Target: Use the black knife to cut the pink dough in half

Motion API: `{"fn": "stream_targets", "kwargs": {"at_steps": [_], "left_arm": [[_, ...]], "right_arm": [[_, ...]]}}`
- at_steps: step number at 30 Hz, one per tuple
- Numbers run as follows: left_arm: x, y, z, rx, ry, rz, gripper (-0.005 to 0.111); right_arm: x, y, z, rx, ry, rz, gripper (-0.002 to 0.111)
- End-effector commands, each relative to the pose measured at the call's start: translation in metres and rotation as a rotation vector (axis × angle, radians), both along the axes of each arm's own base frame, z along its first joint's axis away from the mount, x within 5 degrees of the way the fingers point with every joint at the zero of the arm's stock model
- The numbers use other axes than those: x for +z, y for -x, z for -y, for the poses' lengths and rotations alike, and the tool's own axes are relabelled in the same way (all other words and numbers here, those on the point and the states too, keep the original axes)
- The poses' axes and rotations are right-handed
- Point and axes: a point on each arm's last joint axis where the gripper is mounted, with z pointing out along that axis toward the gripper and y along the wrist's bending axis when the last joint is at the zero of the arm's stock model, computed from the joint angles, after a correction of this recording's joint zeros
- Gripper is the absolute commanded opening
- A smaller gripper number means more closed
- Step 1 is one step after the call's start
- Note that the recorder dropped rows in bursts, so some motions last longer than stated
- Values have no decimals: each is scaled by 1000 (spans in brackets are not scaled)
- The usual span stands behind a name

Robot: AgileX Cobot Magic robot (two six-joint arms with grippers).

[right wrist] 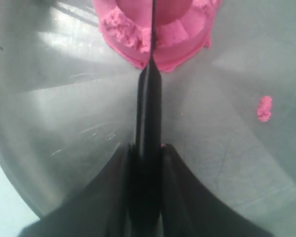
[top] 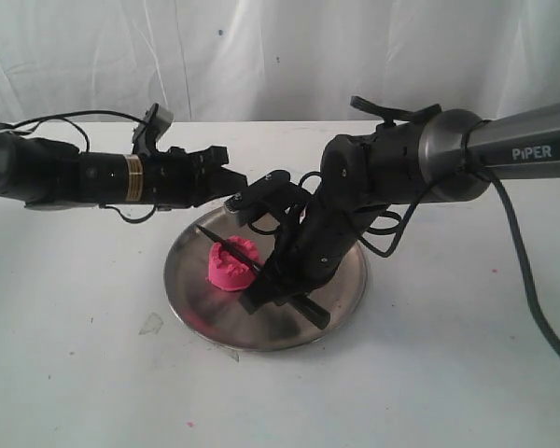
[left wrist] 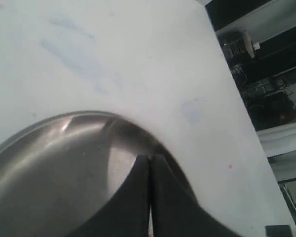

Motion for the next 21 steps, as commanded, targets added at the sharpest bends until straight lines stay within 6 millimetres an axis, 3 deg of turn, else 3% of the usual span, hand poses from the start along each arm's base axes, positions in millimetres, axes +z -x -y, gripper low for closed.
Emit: {"fn": "stream_targets", "kwargs": {"at_steps": [1, 6, 13, 21], "left_arm": [[27, -6, -10, -48, -39, 25, 0], [33, 2, -25, -117, -106, 18, 0], [16, 15, -28, -103, -120, -50, 0], [10, 19, -28, -129, -151, -61, 0]], "right_arm": [[2, -2, -1, 1, -9, 15, 0], [2, -3, -1, 0, -10, 17, 0], [2, -3, -1, 0, -10, 17, 0], [2, -2, -1, 1, -8, 13, 0]]}}
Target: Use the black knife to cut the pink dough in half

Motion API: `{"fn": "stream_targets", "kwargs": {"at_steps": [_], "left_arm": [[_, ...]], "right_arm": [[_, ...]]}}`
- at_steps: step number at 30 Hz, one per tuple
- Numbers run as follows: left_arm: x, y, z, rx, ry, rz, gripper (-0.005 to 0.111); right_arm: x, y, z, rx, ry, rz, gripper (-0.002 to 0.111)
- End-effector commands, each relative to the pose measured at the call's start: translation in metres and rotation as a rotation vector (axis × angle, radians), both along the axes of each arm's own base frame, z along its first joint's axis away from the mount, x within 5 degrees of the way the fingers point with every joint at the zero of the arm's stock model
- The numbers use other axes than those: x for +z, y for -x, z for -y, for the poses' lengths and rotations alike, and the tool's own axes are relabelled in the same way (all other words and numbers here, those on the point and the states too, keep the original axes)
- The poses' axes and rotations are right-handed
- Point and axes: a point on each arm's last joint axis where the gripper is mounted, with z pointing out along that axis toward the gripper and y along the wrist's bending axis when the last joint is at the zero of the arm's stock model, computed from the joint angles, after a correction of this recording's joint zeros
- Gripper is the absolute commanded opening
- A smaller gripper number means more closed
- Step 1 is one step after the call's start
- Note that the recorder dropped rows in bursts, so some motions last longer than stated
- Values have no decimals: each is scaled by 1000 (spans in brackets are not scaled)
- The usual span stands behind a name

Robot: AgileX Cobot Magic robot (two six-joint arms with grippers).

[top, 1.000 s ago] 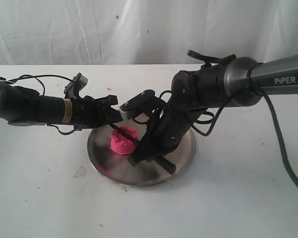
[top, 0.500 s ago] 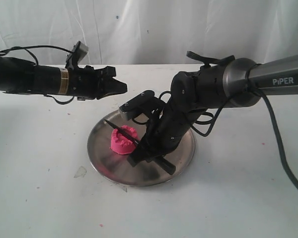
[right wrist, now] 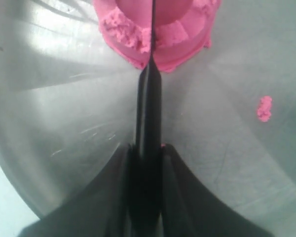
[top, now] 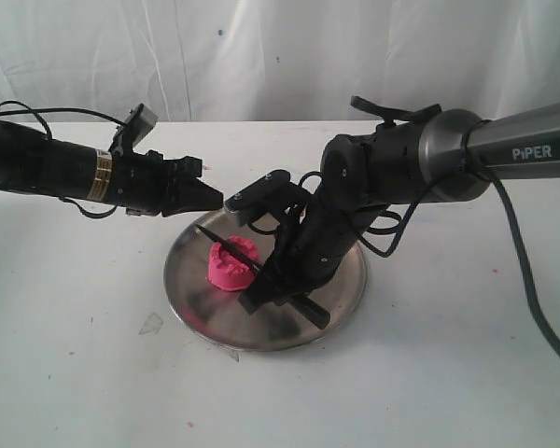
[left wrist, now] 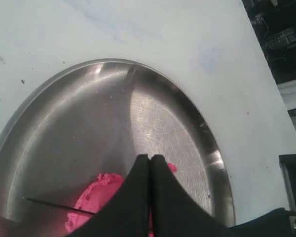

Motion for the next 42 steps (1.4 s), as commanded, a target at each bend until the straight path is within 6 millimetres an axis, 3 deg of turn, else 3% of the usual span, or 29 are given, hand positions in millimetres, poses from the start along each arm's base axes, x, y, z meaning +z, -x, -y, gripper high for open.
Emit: {"fn": "stream_targets", "kwargs": {"at_steps": [1, 10, 18, 21, 29, 37, 42], "left_arm": [[4, 3, -1, -15, -12, 7, 0], [4, 2, -2, -11, -13, 8, 0], [5, -1, -26, 21, 13, 2, 0], [6, 0, -26, 12, 21, 1, 0], [-14, 8, -26, 9, 20, -64, 0], [7, 0, -27, 13, -4, 30, 0], [3, 1, -27, 17, -27, 37, 0]], "right_arm": [[2, -2, -1, 2, -7, 14, 0], [2, -2, -1, 3, -5, 10, 0], [2, -2, -1, 3, -5, 10, 0], [2, -2, -1, 2, -6, 12, 0], [2, -3, -1, 1, -9, 18, 0], [2, -3, -1, 1, -8, 16, 0], [2, -2, -1, 2, -7, 14, 0]]}}
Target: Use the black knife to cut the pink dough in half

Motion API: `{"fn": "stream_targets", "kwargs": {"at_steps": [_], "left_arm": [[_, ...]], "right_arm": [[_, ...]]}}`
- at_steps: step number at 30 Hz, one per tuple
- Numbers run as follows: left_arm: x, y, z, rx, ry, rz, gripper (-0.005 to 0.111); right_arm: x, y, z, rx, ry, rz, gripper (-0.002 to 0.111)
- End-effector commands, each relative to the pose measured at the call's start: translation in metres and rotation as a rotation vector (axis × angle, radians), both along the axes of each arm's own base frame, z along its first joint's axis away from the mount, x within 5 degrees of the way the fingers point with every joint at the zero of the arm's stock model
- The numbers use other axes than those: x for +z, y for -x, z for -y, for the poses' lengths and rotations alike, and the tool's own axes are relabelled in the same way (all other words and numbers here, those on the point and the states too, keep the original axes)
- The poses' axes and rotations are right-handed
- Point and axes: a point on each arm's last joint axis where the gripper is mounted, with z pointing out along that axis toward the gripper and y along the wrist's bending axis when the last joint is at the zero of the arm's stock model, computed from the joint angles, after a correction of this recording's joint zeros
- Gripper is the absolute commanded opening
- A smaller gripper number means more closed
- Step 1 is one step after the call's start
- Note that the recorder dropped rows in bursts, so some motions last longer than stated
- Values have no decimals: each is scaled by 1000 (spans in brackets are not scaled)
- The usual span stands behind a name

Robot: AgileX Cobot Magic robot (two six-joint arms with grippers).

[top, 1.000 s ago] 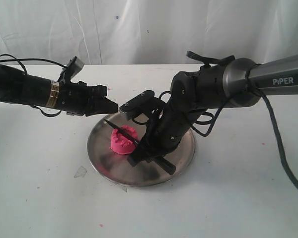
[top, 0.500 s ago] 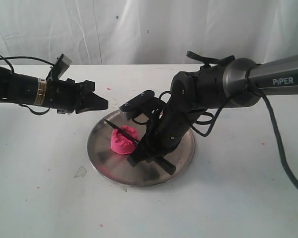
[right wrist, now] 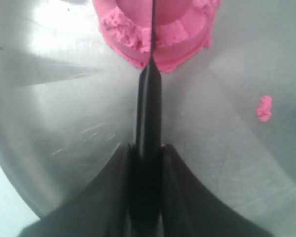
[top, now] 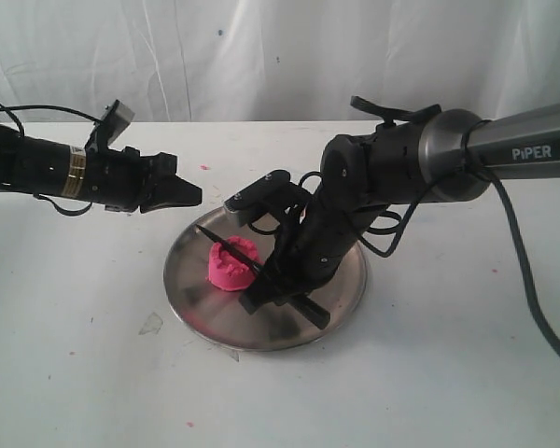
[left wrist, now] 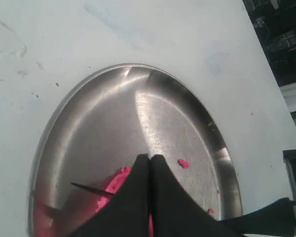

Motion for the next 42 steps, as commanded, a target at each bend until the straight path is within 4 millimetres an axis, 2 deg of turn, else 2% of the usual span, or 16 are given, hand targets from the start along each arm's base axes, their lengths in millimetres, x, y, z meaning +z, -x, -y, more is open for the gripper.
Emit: {"fn": "stream_targets", "kwargs": {"at_steps": [1, 7, 16, 21, 26, 35, 42], "left_arm": [[0, 0, -2, 16, -33, 18, 0], [-12, 1, -3, 19, -51, 0, 0], [-14, -1, -3, 33, -70, 5, 0], [-17, 1, 20, 20, -127, 24, 0], [-18, 0, 21, 25, -144, 29, 0], [-50, 1, 24, -13, -121, -56, 0], [-54, 2, 25, -26, -114, -66, 0]], "right_arm": [[2, -2, -1, 2, -7, 14, 0], [2, -2, -1, 2, -7, 14, 0], [2, -2, -1, 2, -7, 14, 0], [2, -3, -1, 1, -9, 18, 0], [2, -2, -1, 2, -7, 13, 0], [3, -3, -1, 2, -8, 17, 0], [20, -7, -6, 10, -29, 30, 0]]}}
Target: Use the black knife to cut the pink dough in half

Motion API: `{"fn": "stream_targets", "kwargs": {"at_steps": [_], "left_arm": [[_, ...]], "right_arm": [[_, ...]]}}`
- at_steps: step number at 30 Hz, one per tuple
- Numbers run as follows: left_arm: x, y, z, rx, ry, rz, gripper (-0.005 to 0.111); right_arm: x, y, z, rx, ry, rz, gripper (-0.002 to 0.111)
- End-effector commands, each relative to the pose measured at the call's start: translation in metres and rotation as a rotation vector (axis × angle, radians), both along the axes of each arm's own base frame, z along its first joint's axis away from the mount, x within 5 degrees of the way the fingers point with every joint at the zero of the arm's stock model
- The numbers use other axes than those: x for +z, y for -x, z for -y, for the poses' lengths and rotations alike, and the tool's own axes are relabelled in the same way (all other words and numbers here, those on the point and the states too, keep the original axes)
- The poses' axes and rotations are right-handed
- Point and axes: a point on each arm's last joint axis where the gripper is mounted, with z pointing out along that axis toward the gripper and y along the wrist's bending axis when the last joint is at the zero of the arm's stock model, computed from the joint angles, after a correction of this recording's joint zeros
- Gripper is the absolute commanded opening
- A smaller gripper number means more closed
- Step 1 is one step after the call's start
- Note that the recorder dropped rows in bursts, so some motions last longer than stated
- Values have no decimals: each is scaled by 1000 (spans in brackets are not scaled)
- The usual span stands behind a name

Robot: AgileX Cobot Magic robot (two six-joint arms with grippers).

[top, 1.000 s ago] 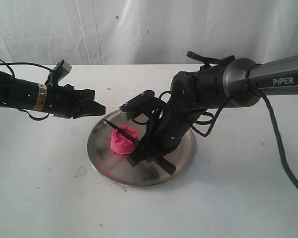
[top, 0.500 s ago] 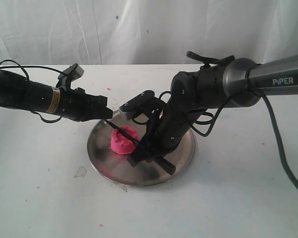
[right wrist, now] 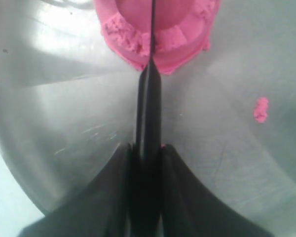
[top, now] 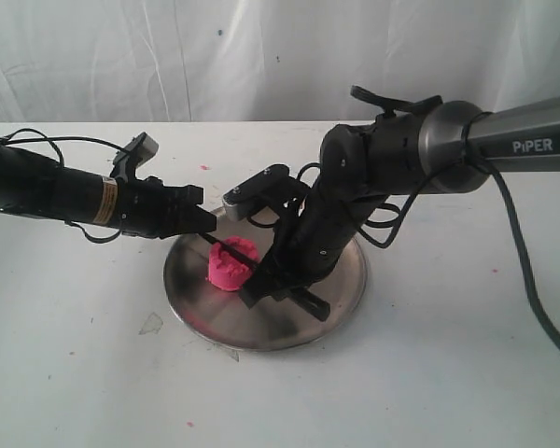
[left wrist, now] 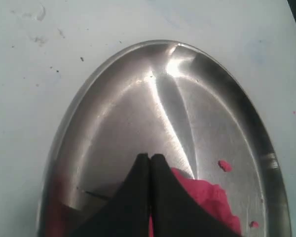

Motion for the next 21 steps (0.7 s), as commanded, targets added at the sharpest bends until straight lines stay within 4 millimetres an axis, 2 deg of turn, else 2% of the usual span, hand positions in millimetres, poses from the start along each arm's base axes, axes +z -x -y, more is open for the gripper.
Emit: {"fn": "stream_targets", "kwargs": {"at_steps": [1, 5, 17, 21], "left_arm": [[-12, 6, 2, -61, -46, -17, 0], [-12, 6, 3, -69, -37, -19, 0], [-11, 7, 4, -82, -26, -20, 0], [-11, 7, 4, -82, -26, -20, 0]], "right_arm": [[16, -6, -3, 2, -32, 47, 0], [16, -5, -3, 3, -29, 40, 0], [-7, -6, -4, 4, 9, -14, 0], [-7, -7, -4, 2, 6, -7, 0]]}}
